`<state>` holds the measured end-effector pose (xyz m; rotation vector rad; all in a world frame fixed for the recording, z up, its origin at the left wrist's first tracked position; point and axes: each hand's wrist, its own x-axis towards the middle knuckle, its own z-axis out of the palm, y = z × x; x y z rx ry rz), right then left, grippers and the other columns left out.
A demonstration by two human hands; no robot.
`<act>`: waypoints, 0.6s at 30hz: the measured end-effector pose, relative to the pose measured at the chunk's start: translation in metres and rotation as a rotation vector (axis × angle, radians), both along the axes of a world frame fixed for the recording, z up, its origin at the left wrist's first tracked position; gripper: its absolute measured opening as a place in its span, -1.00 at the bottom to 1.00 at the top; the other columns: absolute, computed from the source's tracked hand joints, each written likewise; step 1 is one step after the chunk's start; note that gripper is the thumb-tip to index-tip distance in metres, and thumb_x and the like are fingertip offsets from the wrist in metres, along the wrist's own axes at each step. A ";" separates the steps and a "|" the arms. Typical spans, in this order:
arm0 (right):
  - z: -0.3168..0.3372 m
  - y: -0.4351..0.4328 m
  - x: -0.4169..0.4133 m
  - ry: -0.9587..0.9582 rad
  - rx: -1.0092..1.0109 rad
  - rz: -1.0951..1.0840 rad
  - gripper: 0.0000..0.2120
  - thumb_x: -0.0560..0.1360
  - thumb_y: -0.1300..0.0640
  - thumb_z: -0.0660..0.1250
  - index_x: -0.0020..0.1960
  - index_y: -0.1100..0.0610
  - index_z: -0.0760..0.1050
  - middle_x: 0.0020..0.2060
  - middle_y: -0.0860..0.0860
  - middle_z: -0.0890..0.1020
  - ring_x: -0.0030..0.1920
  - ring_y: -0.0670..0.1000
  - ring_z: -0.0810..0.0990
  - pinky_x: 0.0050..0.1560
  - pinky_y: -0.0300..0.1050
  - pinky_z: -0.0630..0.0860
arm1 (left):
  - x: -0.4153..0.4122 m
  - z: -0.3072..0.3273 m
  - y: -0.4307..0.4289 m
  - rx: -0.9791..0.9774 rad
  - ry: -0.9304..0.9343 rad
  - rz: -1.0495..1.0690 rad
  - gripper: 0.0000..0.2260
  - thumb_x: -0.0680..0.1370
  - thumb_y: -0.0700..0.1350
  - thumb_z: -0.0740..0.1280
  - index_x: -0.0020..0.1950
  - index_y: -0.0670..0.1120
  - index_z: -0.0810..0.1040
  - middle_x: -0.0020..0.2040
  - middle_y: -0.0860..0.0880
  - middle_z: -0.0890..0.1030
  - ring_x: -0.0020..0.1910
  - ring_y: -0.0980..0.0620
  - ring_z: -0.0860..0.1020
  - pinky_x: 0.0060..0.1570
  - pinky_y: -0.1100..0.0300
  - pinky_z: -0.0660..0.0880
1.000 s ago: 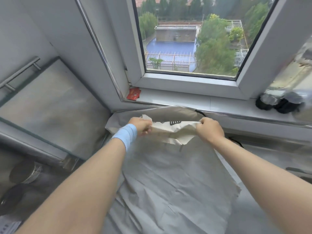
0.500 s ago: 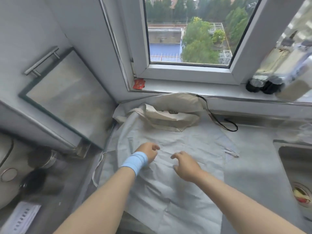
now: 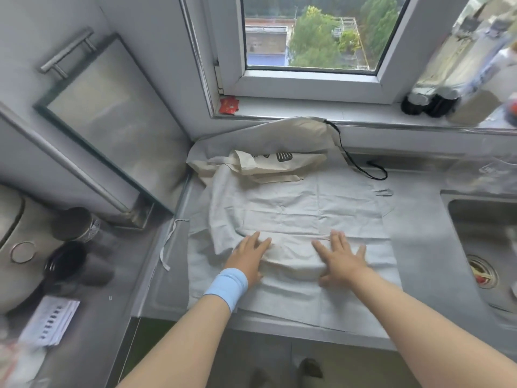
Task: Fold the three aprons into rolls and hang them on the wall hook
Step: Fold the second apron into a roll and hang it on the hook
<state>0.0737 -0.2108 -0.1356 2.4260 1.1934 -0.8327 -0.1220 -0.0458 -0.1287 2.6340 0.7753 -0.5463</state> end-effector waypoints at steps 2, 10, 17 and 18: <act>0.013 -0.008 0.013 -0.114 -0.043 0.009 -0.09 0.48 0.02 0.33 0.57 -0.11 -0.25 0.53 0.23 -0.33 0.53 0.22 -0.34 0.40 0.48 -0.14 | -0.007 0.007 -0.005 0.062 -0.131 -0.026 -0.33 0.45 -0.26 0.34 0.49 0.13 0.21 0.53 0.01 0.10 0.52 -0.07 0.08 0.38 0.08 0.20; 0.018 0.013 -0.088 0.145 0.460 0.341 -0.52 0.45 0.01 0.30 0.35 -0.05 0.36 0.29 0.04 0.37 0.32 0.13 0.37 0.18 0.01 0.39 | -0.048 0.026 -0.008 0.017 -0.202 0.217 -0.72 0.50 0.12 0.31 0.00 0.00 0.29 -0.02 0.04 0.50 -0.06 -0.08 0.51 -0.16 0.11 0.39; -0.024 0.004 -0.130 0.141 0.363 0.289 -0.34 0.35 -0.22 0.43 0.39 -0.19 0.28 0.57 0.05 -0.25 0.56 0.13 -0.28 0.39 0.39 0.11 | -0.102 0.004 -0.011 -0.002 0.135 0.095 -0.46 0.27 0.03 0.48 0.11 0.03 0.27 0.12 0.02 0.31 0.14 -0.05 0.34 0.00 0.01 0.53; -0.026 0.003 -0.130 0.165 0.377 0.272 -0.39 0.34 -0.20 0.46 0.33 -0.16 0.35 0.57 0.04 -0.24 0.56 0.13 -0.27 0.40 0.40 0.11 | -0.104 0.004 -0.012 -0.006 0.135 0.082 -0.52 0.31 -0.08 0.45 0.12 0.02 0.28 0.14 0.01 0.31 0.16 -0.08 0.33 -0.01 0.00 0.53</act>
